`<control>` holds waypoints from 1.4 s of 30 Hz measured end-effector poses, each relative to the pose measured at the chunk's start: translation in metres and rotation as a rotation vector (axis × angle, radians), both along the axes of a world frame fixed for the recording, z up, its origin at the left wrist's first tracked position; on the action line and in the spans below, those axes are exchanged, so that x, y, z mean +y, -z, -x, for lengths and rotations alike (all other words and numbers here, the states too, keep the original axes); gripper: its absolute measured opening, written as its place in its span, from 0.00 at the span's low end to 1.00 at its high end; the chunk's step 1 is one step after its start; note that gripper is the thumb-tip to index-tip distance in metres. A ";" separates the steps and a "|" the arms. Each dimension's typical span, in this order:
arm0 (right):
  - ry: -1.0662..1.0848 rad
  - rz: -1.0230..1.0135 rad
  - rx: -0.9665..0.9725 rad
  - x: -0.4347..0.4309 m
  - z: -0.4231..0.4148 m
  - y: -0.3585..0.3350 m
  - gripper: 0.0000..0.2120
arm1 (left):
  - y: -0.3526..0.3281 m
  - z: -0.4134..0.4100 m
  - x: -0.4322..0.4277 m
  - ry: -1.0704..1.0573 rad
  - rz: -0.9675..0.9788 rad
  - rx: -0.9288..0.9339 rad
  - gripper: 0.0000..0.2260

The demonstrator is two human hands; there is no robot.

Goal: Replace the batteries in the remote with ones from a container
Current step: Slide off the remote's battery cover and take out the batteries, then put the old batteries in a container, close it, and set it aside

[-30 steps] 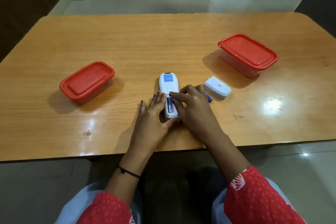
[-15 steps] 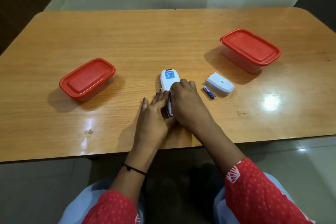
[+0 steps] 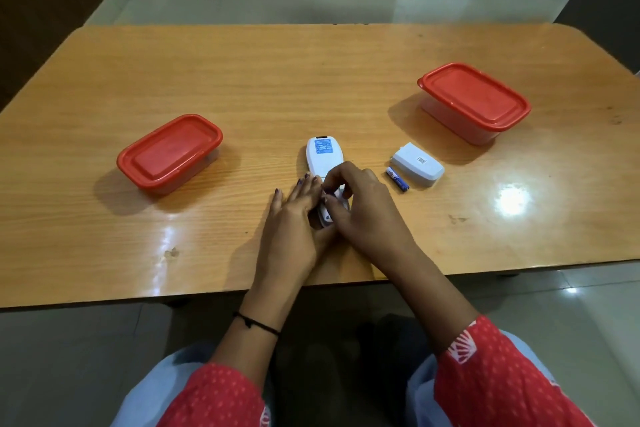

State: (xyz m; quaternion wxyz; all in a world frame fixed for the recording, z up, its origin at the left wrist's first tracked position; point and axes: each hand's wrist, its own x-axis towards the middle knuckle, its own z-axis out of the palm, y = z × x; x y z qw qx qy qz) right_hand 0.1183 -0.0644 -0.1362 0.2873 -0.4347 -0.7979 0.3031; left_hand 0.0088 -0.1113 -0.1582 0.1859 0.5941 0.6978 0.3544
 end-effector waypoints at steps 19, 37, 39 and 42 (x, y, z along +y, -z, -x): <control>0.462 -0.005 -0.279 0.036 -0.087 -0.005 0.08 | -0.015 -0.011 -0.008 -0.064 0.039 0.007 0.39; 0.562 -0.213 -0.075 0.142 -0.146 -0.001 0.18 | -0.034 -0.029 0.008 -0.040 -0.190 -0.185 0.16; 0.558 -0.366 0.067 0.119 -0.144 -0.011 0.17 | -0.041 -0.030 0.004 -0.019 -0.173 -0.278 0.18; 0.369 -0.410 0.308 0.057 -0.131 -0.034 0.19 | -0.051 -0.029 -0.005 0.058 -0.091 -0.555 0.29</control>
